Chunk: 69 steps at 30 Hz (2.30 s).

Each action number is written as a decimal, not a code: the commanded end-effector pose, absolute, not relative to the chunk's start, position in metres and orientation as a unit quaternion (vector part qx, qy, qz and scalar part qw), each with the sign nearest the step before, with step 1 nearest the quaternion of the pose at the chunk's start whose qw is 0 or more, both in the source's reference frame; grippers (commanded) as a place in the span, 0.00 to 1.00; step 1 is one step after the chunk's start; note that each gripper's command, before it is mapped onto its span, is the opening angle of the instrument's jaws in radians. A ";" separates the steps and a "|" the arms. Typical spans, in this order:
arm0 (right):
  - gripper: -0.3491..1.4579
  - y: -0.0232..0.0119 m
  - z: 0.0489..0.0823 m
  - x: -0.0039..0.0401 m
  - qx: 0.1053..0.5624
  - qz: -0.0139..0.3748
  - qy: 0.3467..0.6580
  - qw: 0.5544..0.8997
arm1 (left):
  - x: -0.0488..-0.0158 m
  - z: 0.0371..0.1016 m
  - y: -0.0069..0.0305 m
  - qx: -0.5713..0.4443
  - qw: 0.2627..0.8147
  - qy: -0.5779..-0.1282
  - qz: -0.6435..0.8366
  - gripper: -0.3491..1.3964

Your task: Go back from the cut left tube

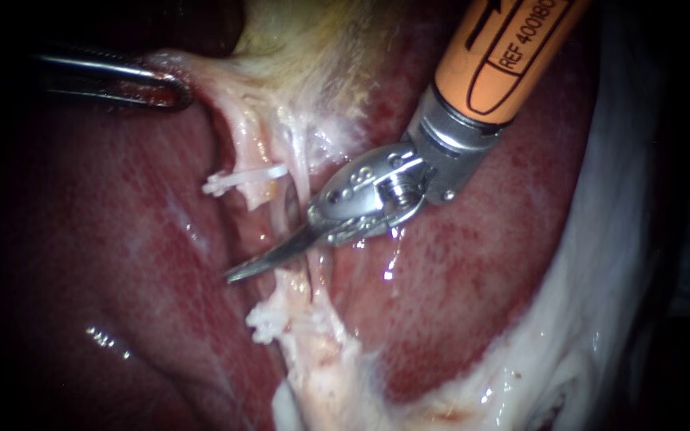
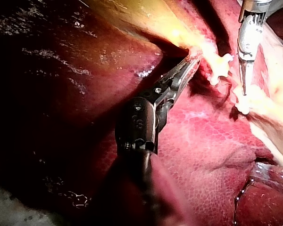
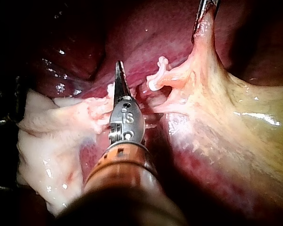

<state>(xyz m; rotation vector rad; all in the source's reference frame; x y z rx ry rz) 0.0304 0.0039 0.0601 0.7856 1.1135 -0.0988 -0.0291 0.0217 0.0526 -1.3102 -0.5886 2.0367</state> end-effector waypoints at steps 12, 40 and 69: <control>0.98 0.0038 0.0602 0.0305 0.347 0.000 0.538 0.768 | -0.0291 0.0526 0.0217 -0.498 0.319 -0.224 0.775 0.00; 0.99 0.0031 0.0578 0.0118 0.158 0.133 0.460 0.863 | -0.0288 0.0533 0.0215 -0.498 0.319 -0.220 0.776 0.00; 0.99 0.0032 0.0578 0.0107 0.173 0.127 0.464 0.860 | -0.0325 0.0583 0.0185 -0.486 0.308 -0.226 0.786 0.00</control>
